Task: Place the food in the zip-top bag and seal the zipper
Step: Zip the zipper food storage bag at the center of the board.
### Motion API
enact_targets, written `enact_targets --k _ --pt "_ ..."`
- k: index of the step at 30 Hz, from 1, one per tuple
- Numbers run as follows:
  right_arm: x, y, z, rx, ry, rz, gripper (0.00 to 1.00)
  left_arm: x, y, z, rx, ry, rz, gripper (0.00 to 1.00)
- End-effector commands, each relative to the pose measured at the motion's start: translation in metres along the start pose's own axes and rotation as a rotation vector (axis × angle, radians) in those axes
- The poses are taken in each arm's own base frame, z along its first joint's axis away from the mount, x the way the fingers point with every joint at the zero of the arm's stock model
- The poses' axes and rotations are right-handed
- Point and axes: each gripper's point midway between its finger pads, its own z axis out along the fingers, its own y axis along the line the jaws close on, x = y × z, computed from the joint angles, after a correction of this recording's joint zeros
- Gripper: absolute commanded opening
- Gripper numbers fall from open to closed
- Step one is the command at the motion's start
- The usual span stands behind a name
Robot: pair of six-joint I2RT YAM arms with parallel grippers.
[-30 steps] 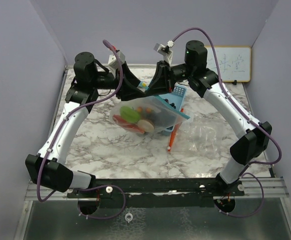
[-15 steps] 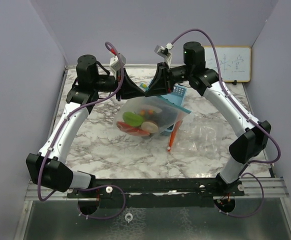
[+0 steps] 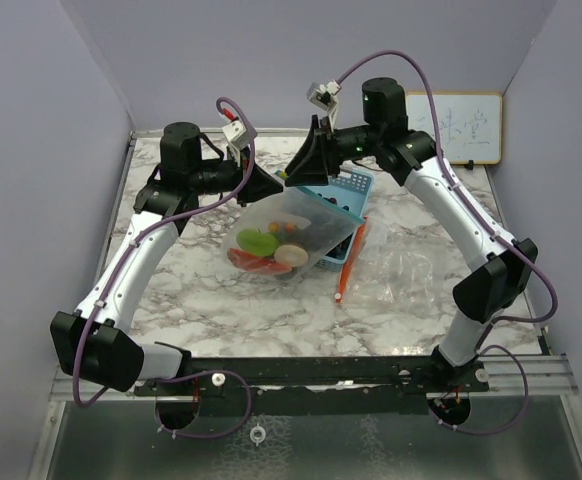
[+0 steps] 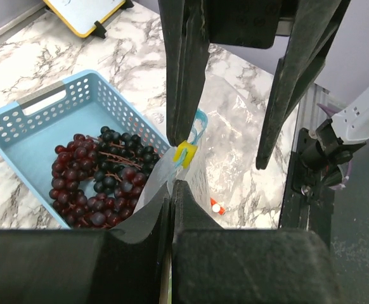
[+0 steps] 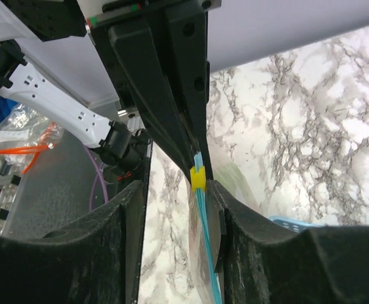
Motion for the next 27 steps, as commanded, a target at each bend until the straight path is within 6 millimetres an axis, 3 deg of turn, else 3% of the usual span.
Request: enact_targets --k 1,8,13,17,20,27 --pt "-0.013 -0.007 0.008 0.000 -0.024 -0.036 0.44 -0.011 -0.003 -0.005 -0.028 -0.032 0.062 0.00" --pt "0.001 -0.017 0.016 -0.042 -0.013 0.026 0.44 -0.011 -0.005 -0.006 -0.023 -0.035 0.060 0.00" --pt "-0.002 -0.023 0.018 -0.024 -0.028 0.033 0.42 -0.012 -0.005 -0.005 -0.015 -0.039 0.057 0.00" --pt "-0.006 -0.023 0.019 -0.030 -0.034 0.028 0.28 -0.012 -0.005 -0.005 -0.014 -0.037 0.056 0.00" --pt "-0.008 -0.016 0.020 -0.079 -0.035 0.041 0.09 -0.011 -0.004 -0.004 -0.017 -0.033 0.056 0.00" --pt "0.007 -0.019 0.012 -0.059 -0.002 0.068 0.04 -0.015 0.009 -0.011 -0.108 -0.018 0.095 0.00"
